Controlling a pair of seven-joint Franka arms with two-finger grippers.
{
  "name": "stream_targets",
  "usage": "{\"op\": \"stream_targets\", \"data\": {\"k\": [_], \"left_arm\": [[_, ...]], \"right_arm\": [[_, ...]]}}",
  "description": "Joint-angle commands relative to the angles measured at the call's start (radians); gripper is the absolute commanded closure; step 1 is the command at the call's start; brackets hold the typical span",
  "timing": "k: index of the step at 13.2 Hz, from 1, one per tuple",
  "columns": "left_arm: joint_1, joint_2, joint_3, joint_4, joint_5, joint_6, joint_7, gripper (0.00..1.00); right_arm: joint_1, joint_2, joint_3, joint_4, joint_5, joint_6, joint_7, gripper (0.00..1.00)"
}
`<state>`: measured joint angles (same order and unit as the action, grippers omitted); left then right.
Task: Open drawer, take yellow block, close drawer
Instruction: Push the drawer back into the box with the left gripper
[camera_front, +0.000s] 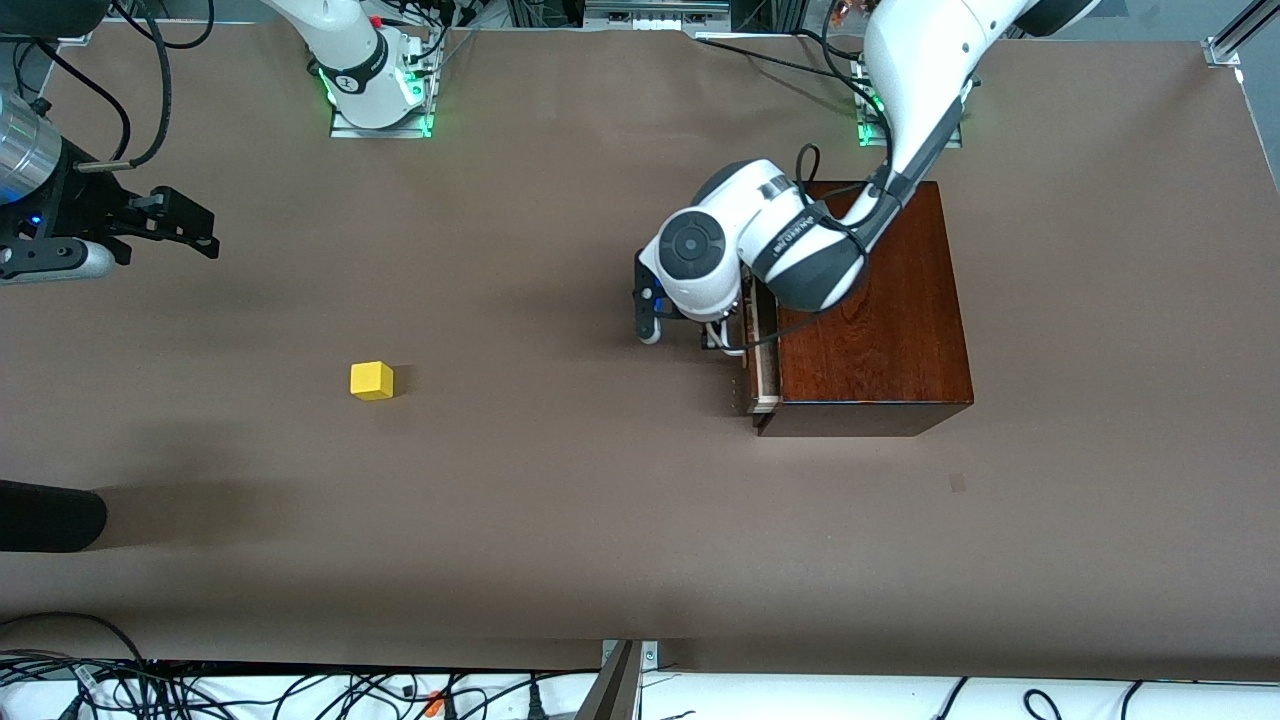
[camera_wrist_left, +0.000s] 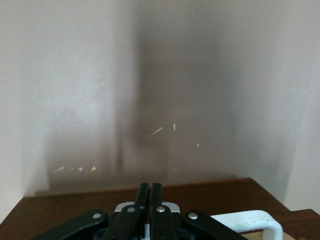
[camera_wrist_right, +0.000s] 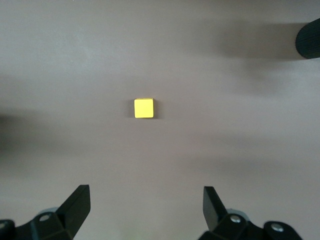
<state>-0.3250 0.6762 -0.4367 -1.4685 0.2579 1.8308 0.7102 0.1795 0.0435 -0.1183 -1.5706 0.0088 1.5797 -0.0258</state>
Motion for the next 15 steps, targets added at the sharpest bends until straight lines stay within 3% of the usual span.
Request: {"op": "stream_targets", "data": {"k": [1, 4, 6, 9, 15], "left_arm": [[0.038, -0.024, 0.001, 0.010, 0.014, -0.048, 0.034, 0.94], [0.040, -0.026, -0.002, 0.013, 0.011, -0.050, 0.022, 0.90], [0.035, -0.079, -0.008, 0.011, 0.020, -0.050, 0.008, 0.00], [0.069, -0.194, -0.001, 0.045, 0.009, -0.115, -0.014, 0.00], [0.236, -0.247, 0.016, 0.331, 0.018, -0.367, -0.020, 0.00]], "right_arm": [[-0.011, 0.012, 0.005, 0.029, 0.013, -0.012, 0.007, 0.00], [-0.012, 0.019, 0.005, 0.029, 0.014, -0.012, 0.007, 0.00], [-0.014, 0.019, 0.005, 0.029, 0.014, -0.012, 0.007, 0.00], [-0.014, 0.019, 0.005, 0.029, 0.014, -0.012, 0.007, 0.00], [-0.015, 0.019, 0.005, 0.029, 0.014, -0.012, 0.007, 0.00]]}}
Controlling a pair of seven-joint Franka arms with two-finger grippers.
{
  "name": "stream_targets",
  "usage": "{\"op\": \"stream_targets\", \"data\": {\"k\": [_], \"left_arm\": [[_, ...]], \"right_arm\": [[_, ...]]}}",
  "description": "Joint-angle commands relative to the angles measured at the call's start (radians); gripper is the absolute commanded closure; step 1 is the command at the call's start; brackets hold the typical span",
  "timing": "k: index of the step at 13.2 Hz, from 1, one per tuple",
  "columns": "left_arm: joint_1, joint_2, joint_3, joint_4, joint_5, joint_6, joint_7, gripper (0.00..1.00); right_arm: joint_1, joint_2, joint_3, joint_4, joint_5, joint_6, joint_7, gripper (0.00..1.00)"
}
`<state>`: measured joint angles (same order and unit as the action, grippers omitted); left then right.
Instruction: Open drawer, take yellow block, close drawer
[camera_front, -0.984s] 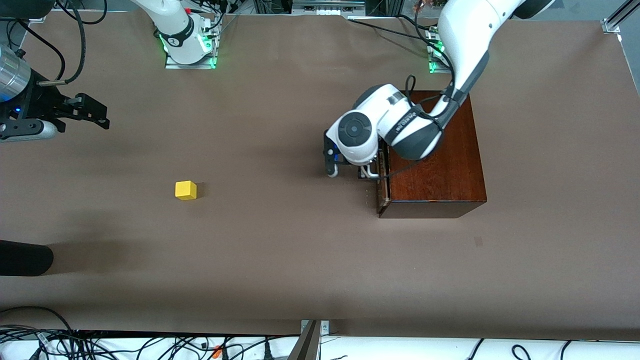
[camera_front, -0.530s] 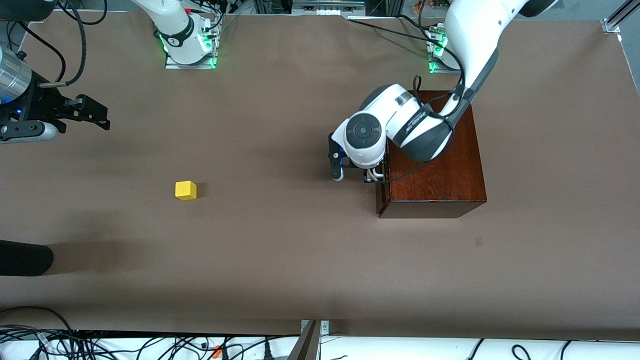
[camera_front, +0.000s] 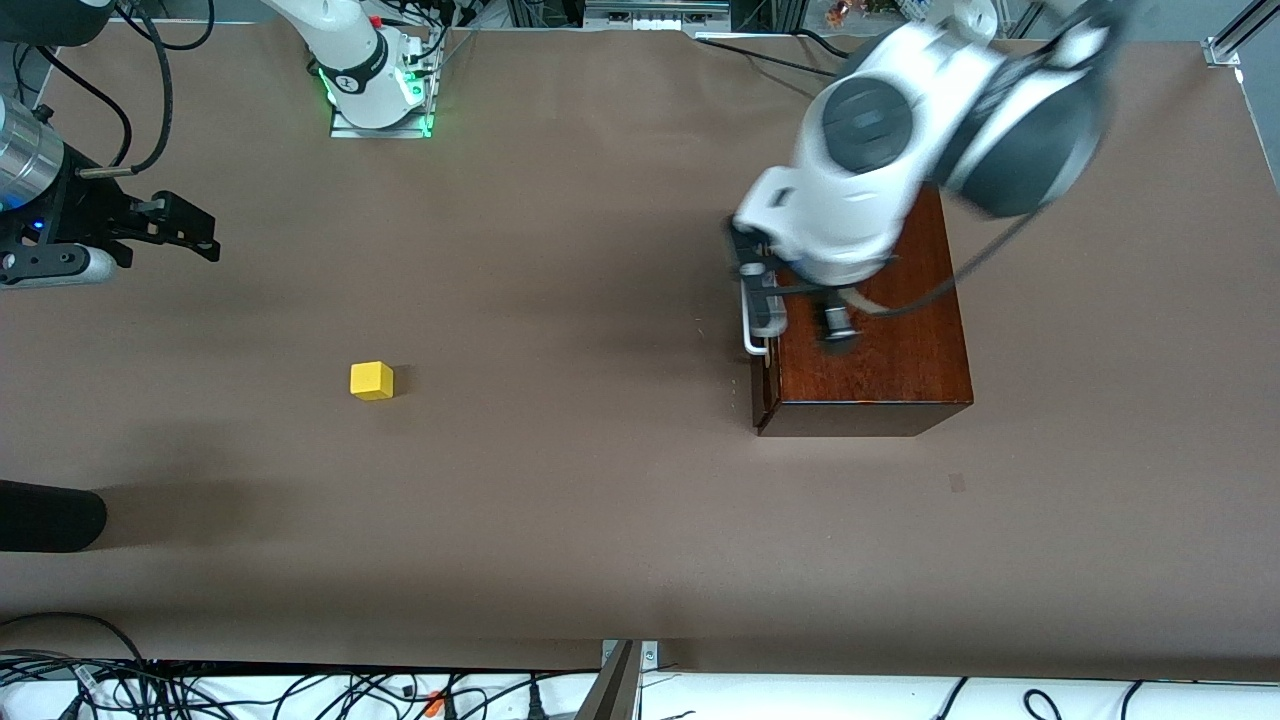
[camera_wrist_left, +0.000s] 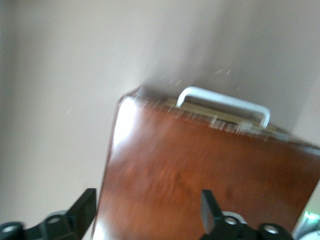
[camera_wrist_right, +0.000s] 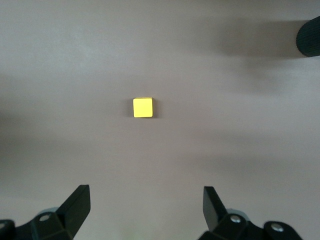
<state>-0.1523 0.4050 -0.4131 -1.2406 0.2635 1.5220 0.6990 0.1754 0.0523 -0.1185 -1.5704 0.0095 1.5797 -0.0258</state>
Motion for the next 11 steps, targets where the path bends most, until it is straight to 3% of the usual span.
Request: {"op": "stream_targets", "data": {"k": [1, 2, 4, 5, 8, 11], "left_arm": [[0.094, 0.014, 0.014, 0.121, 0.000, -0.053, -0.019, 0.00], [0.094, -0.012, 0.067, 0.115, -0.024, -0.043, -0.071, 0.00], [0.105, -0.076, 0.176, 0.058, -0.187, -0.046, -0.210, 0.00], [0.096, -0.147, 0.244, -0.039, -0.210, -0.042, -0.298, 0.00], [0.088, -0.282, 0.348, -0.222, -0.254, -0.019, -0.500, 0.00], [0.082, -0.420, 0.411, -0.413, -0.257, 0.110, -0.717, 0.00]], "right_arm": [[-0.011, 0.011, 0.005, 0.029, 0.014, -0.012, 0.007, 0.00], [-0.011, 0.011, 0.005, 0.029, 0.014, -0.012, 0.007, 0.00], [-0.010, 0.011, 0.005, 0.029, 0.014, -0.012, 0.007, 0.00], [-0.011, 0.011, 0.005, 0.029, 0.014, -0.012, 0.007, 0.00], [-0.011, 0.011, 0.005, 0.029, 0.014, -0.012, 0.007, 0.00], [-0.011, 0.011, 0.005, 0.029, 0.014, -0.010, 0.007, 0.00]]}}
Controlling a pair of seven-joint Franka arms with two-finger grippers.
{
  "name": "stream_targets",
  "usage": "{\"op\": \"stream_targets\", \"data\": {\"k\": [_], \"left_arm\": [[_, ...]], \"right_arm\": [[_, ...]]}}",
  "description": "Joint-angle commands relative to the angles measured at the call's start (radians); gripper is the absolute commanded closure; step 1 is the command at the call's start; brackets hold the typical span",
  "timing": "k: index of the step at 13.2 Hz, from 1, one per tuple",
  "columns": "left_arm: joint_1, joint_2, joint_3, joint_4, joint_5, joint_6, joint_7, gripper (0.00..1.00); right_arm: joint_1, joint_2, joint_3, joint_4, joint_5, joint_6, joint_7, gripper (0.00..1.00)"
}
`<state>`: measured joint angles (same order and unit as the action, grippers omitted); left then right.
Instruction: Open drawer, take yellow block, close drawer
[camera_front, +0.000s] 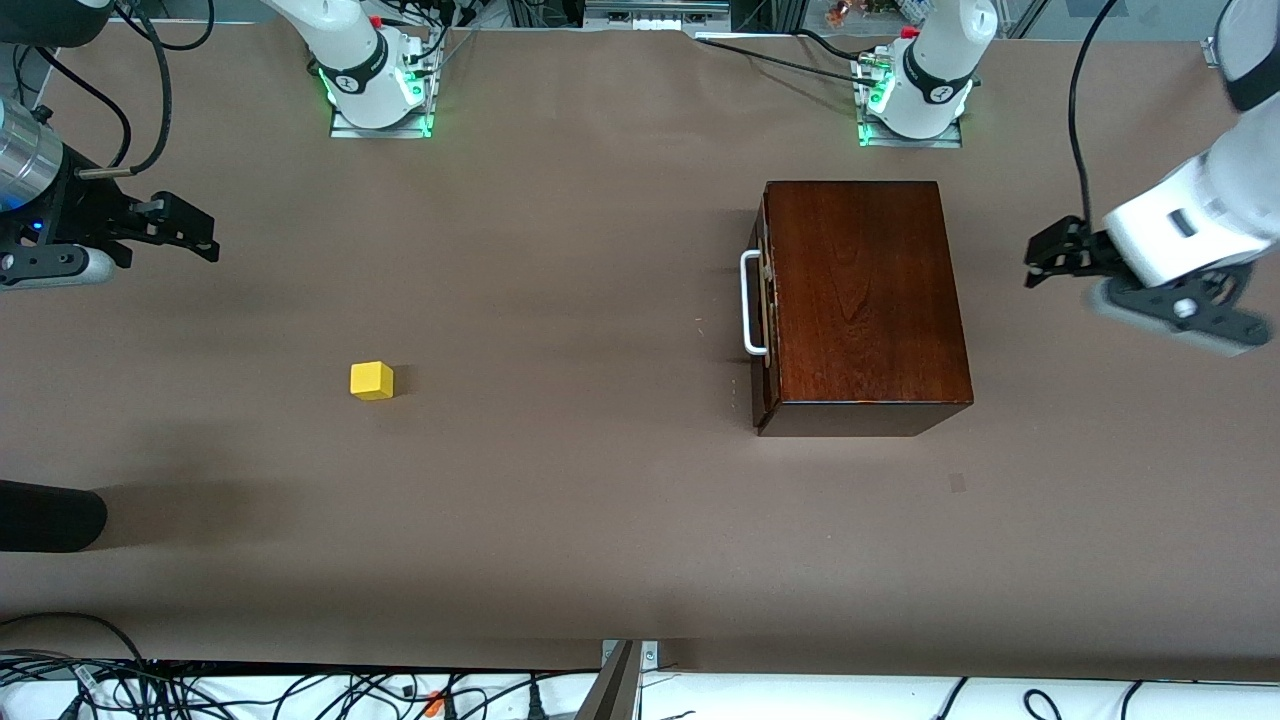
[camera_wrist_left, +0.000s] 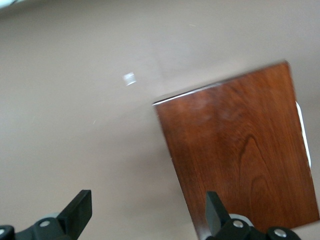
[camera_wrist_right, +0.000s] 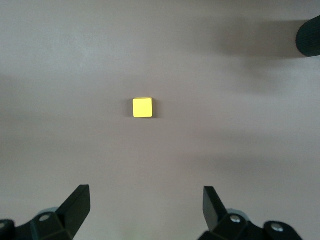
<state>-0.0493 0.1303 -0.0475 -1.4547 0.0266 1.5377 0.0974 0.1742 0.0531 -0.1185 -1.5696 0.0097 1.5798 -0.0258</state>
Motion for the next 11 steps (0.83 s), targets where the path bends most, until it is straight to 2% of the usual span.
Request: {"op": "stream_targets", "data": {"k": [1, 3, 5, 11], "left_arm": [[-0.020, -0.162, 0.047, -0.216, -0.020, 0.088, -0.123, 0.00], [-0.018, -0.149, 0.038, -0.182, -0.027, 0.023, -0.120, 0.00], [-0.018, -0.130, 0.037, -0.156, -0.028, 0.025, -0.116, 0.00], [-0.011, -0.107, 0.037, -0.156, -0.051, 0.028, -0.111, 0.00]], "right_arm": [[-0.010, 0.010, 0.005, 0.028, 0.013, -0.011, 0.007, 0.00], [-0.010, 0.010, 0.005, 0.028, 0.013, -0.011, 0.007, 0.00], [-0.010, 0.010, 0.005, 0.028, 0.013, -0.012, 0.007, 0.00], [-0.010, 0.010, 0.005, 0.028, 0.013, -0.012, 0.007, 0.00]]}}
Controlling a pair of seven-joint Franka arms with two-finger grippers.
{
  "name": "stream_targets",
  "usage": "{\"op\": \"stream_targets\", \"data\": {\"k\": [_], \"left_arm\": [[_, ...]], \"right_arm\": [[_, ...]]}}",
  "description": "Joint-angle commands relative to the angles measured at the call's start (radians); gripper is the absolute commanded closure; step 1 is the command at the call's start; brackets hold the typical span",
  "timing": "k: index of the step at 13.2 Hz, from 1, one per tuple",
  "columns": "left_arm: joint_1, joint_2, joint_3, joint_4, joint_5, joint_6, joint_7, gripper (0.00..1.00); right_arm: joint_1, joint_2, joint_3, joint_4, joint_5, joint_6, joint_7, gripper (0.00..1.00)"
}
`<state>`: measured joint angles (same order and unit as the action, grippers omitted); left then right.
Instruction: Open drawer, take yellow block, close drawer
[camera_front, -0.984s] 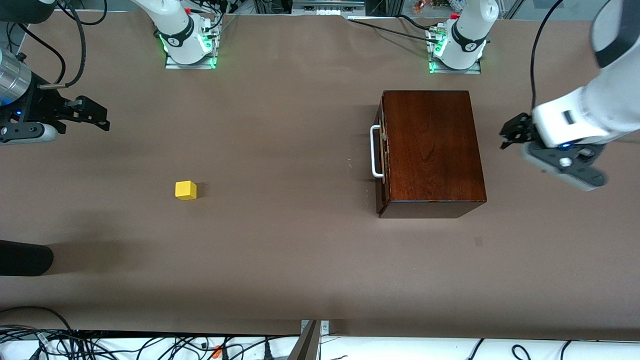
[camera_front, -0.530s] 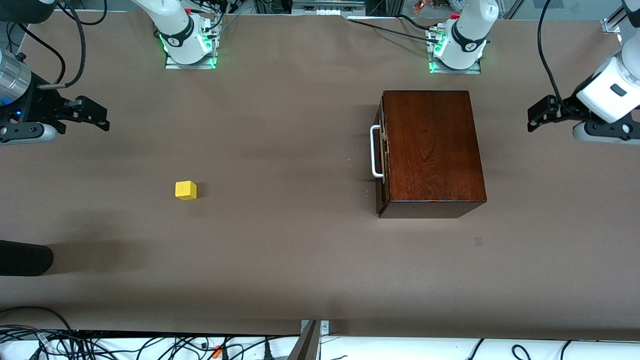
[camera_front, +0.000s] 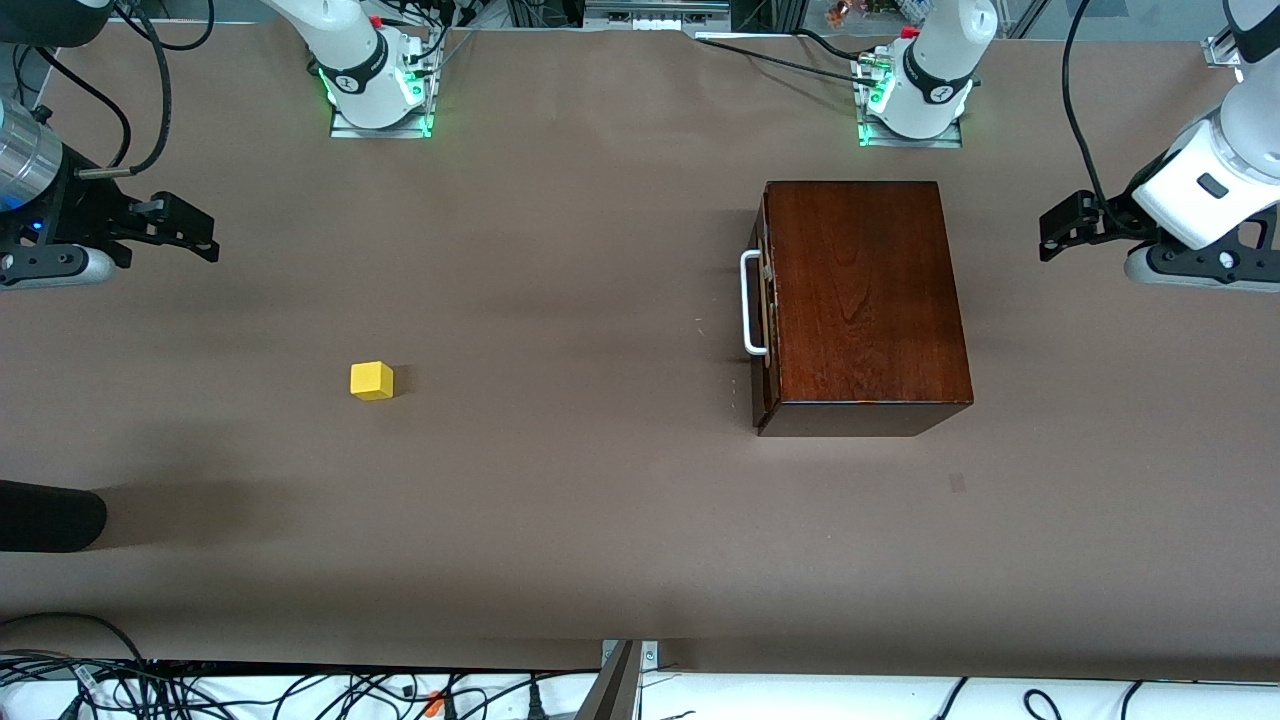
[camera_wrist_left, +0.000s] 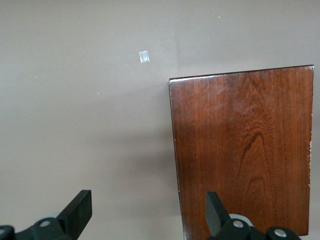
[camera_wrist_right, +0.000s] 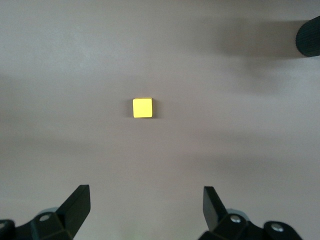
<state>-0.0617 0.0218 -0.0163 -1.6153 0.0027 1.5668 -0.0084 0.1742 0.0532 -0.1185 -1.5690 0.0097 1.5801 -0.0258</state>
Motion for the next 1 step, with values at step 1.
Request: {"op": "stream_targets", "data": {"k": [1], "left_arm": [[0.002, 0.001, 0.006, 0.005, -0.027, -0.001, -0.005, 0.00]], "right_arm": [[-0.010, 0.010, 0.005, 0.027, 0.016, -0.011, 0.007, 0.00]]}}
